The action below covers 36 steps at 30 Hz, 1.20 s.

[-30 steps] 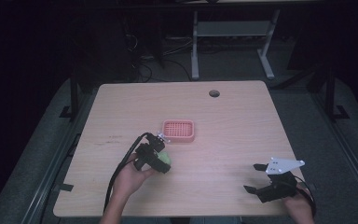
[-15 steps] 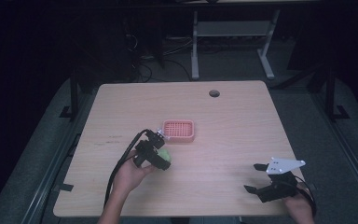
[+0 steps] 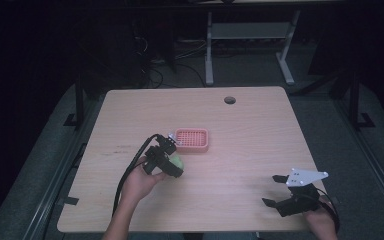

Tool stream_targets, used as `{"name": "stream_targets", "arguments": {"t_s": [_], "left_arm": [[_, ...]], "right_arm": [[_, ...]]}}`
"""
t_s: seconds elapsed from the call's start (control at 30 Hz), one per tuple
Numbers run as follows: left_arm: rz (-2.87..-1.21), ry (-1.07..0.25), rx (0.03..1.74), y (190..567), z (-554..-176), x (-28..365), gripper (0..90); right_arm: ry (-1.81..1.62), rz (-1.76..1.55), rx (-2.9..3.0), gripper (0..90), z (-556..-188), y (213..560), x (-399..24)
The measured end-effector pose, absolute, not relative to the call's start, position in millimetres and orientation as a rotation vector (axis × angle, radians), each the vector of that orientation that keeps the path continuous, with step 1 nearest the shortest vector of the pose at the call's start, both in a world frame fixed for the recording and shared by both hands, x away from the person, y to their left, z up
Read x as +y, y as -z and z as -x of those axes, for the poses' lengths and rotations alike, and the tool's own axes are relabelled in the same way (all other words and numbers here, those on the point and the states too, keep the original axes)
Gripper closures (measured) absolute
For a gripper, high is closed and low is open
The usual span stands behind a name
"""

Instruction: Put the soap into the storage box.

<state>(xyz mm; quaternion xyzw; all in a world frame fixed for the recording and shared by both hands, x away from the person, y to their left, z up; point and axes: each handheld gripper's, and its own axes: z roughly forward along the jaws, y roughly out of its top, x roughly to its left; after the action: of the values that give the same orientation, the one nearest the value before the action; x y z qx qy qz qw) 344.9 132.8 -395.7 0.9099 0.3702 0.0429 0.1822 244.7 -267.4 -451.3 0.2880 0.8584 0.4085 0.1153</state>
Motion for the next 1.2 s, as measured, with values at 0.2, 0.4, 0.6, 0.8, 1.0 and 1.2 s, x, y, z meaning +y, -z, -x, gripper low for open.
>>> {"name": "stream_targets", "arguments": {"t_s": [0.2, 0.4, 0.6, 0.8, 1.0, 1.2], "left_arm": [[-2.570, -0.111, 1.049, 395.6, -349.8, 132.5, 26.8], [-2.564, -0.109, 1.060, 395.2, -353.6, 134.1, 26.9], [-2.561, -0.102, 1.071, 393.2, -357.5, 135.4, 26.9], [-2.561, -0.110, 1.064, 388.4, -361.6, 135.0, 26.9], [-2.552, -0.100, 1.071, 387.2, -366.6, 134.1, 26.9], [-2.552, -0.100, 1.070, 385.0, -371.6, 133.0, 26.9]], "right_arm": [[-1.199, -0.841, 2.514, 13.8, -244.5, 451.0, -267.6], [-1.200, -0.844, 2.513, 13.8, -244.6, 450.9, -267.9], [-1.201, -0.844, 2.511, 13.7, -244.4, 450.9, -267.9], [-1.201, -0.851, 2.510, 13.8, -244.3, 450.7, -268.1], [-1.203, -0.848, 2.508, 13.8, -244.4, 450.7, -268.6], [-1.209, -0.850, 2.505, 13.8, -244.4, 450.7, -268.7]]}}
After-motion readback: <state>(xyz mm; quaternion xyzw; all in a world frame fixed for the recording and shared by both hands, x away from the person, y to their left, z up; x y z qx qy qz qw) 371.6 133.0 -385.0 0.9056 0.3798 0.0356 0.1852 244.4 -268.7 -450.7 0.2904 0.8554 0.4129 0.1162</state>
